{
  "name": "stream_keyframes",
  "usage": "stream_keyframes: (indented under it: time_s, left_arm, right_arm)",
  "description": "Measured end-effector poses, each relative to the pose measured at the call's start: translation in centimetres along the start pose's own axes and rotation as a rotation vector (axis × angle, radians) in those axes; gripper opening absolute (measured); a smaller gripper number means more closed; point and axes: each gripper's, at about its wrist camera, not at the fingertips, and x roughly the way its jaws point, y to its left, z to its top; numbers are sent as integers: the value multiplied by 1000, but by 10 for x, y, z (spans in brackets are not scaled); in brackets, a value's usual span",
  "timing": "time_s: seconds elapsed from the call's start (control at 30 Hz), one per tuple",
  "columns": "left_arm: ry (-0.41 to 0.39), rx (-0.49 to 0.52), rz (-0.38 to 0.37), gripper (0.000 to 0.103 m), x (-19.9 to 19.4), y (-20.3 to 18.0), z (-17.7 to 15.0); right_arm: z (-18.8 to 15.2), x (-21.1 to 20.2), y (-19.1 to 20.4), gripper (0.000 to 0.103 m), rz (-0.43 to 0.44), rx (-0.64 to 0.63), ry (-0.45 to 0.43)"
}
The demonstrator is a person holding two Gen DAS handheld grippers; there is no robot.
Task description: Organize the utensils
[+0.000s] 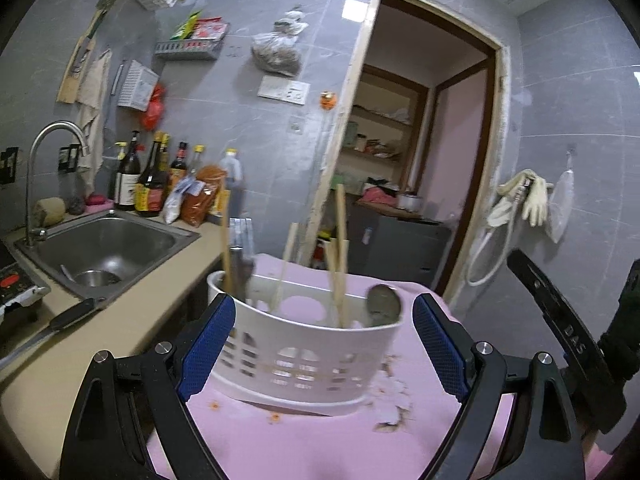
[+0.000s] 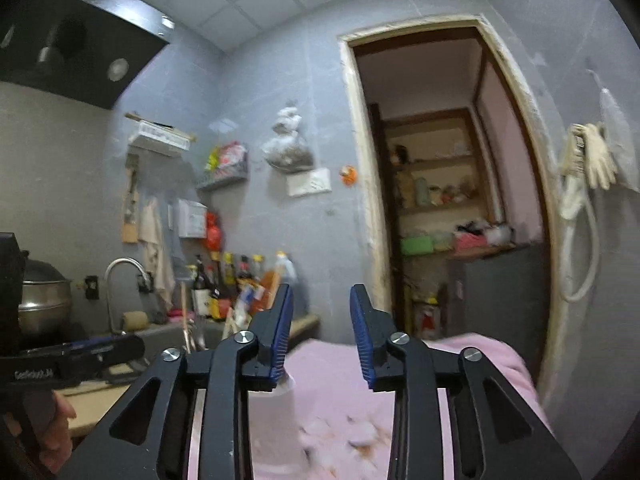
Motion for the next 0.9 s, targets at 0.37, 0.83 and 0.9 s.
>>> stream_keyframes:
  time_s: [0.37,0.83,0.9]
  left_arm:
    - [45,85,-26,94,-22,-36,-24]
    - [103,94,58,99,-40,-33,-79]
    - [98,83,65,99,-42,-31,-81]
  right_arm:
    - [-18,-76,-29,44,-167,42,178]
    - [-37,-111,-6,79,-185,-65,215]
    - [-39,-112,-4,87,-181,-62,215]
